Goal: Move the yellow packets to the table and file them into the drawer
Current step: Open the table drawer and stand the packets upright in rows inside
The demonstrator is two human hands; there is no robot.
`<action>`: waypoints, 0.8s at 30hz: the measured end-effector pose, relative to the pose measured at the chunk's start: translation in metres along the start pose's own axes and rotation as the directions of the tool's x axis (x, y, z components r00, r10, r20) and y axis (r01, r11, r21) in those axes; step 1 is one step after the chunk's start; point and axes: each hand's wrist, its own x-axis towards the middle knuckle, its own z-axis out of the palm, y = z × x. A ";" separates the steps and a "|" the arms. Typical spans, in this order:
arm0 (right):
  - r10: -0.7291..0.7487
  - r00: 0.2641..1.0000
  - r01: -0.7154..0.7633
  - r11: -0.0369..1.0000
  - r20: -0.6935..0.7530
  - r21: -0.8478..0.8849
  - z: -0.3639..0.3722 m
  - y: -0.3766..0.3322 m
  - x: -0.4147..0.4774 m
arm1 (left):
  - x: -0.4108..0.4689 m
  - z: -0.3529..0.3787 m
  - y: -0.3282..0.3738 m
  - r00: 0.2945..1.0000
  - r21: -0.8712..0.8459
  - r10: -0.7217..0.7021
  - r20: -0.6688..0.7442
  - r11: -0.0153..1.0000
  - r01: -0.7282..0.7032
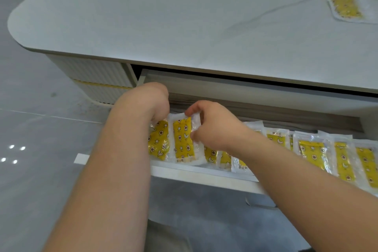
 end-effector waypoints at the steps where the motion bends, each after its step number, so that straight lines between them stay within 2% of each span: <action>1: 0.004 1.000 -0.004 1.000 0.003 -0.024 0.003 0.001 0.003 | 0.000 -0.001 0.000 1.000 0.006 0.006 0.007 1.000 -0.006; 4: -0.015 1.000 0.012 0.985 -0.018 -0.171 0.011 0.004 0.003 | -0.001 -0.002 0.000 0.999 0.038 0.021 0.049 0.999 -0.023; 7: -0.044 0.998 0.024 0.902 -0.039 -0.432 0.015 0.006 -0.001 | -0.002 -0.002 0.000 0.997 0.063 0.023 0.079 0.998 -0.028; 9: -0.024 0.999 0.006 0.866 -0.030 -0.500 0.016 0.007 -0.002 | -0.005 -0.003 0.000 0.996 0.073 0.019 0.088 0.997 -0.025; 17: 0.008 0.998 -0.038 0.878 -0.066 -0.478 0.007 0.005 -0.010 | -0.021 -0.012 0.008 0.993 0.057 0.013 0.120 0.998 -0.020; 22: -0.056 0.985 -0.021 0.899 -0.164 -0.437 -0.028 0.003 -0.034 | -0.046 -0.033 0.037 0.995 -0.051 0.079 0.063 0.996 -0.076; 24: -0.064 0.971 -0.028 0.926 -0.229 -0.377 -0.053 0.006 -0.046 | -0.059 -0.041 0.055 0.991 -0.161 0.126 0.034 0.980 -0.119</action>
